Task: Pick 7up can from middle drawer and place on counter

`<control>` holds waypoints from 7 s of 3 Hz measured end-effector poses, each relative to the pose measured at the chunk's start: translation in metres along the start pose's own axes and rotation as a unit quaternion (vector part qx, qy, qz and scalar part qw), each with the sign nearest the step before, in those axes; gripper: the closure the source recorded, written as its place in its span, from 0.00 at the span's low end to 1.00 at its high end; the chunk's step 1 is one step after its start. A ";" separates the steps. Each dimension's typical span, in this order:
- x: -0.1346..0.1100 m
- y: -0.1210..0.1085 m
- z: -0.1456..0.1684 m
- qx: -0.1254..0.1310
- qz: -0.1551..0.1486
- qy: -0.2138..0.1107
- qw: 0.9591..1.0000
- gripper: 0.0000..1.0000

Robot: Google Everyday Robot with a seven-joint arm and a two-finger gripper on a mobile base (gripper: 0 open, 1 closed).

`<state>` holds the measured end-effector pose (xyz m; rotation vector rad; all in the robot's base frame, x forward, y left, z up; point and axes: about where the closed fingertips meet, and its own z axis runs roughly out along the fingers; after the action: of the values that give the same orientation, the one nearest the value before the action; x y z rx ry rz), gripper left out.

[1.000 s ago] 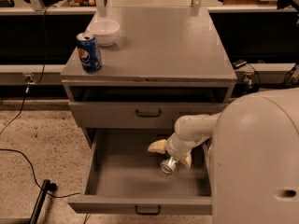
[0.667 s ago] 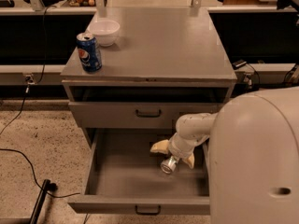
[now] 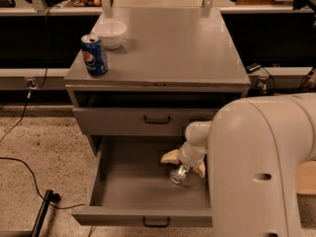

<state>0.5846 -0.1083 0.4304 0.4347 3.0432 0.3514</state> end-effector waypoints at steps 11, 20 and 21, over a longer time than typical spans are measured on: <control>0.035 0.032 -0.017 -0.162 -0.088 0.012 0.983 1.00; 0.095 0.024 -0.360 -0.188 -0.338 -0.170 0.906 1.00; 0.061 0.043 -0.408 -0.164 -0.321 -0.156 0.920 1.00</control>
Offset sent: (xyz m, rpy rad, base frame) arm 0.0149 0.0432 -0.0601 -0.0292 -0.0098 0.0420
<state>0.5060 -0.1390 0.8366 -0.4741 2.5451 0.6482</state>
